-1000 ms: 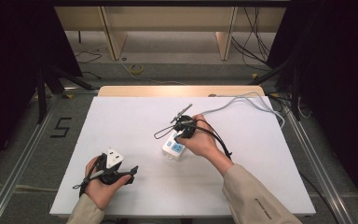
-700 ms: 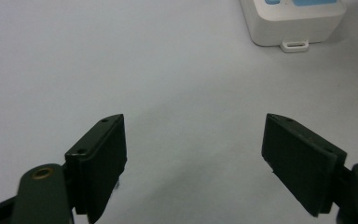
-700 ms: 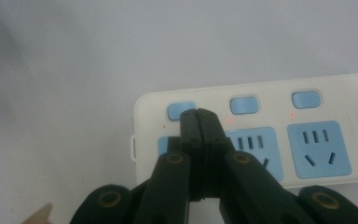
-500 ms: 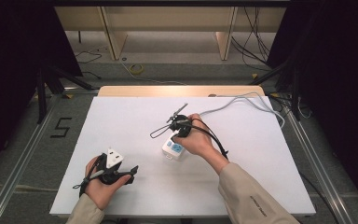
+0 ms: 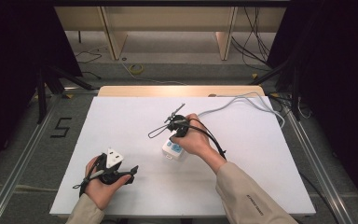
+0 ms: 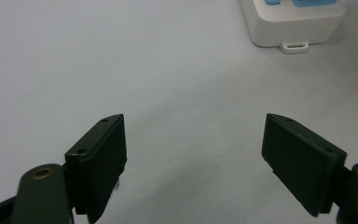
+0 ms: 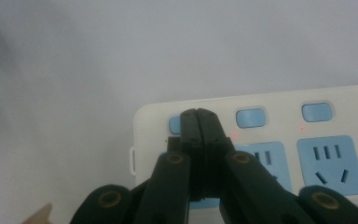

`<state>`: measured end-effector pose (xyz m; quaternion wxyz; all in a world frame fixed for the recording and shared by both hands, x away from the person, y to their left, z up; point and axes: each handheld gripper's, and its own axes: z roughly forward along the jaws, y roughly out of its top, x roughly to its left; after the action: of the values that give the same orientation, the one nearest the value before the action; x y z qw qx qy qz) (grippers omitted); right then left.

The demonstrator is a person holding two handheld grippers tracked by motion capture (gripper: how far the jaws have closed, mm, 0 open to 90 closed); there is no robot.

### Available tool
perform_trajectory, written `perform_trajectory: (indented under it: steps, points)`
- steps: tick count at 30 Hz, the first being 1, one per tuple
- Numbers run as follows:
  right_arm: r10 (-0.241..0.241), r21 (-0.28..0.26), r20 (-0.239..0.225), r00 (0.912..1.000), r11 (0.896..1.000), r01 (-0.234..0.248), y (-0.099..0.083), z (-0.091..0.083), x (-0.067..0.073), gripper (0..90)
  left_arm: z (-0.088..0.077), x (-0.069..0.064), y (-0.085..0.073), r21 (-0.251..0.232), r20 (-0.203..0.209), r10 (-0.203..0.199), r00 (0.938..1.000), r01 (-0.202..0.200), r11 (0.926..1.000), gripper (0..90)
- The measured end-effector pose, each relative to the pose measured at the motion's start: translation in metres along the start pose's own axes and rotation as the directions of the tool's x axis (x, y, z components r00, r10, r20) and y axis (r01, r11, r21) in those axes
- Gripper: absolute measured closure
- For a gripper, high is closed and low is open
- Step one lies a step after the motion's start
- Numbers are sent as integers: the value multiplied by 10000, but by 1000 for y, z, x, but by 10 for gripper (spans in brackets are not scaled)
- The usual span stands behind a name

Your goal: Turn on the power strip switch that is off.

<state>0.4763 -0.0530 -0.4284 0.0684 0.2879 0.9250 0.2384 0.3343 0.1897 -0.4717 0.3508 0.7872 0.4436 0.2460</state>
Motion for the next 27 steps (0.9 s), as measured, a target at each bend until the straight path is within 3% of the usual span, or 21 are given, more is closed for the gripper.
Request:
perform_trajectory:
  steps: [27]
  points:
    - [-113,195,60,9999,9997,112,8,12,4,900,0,0,0,-30,14,26,10000,-26,10000,218]
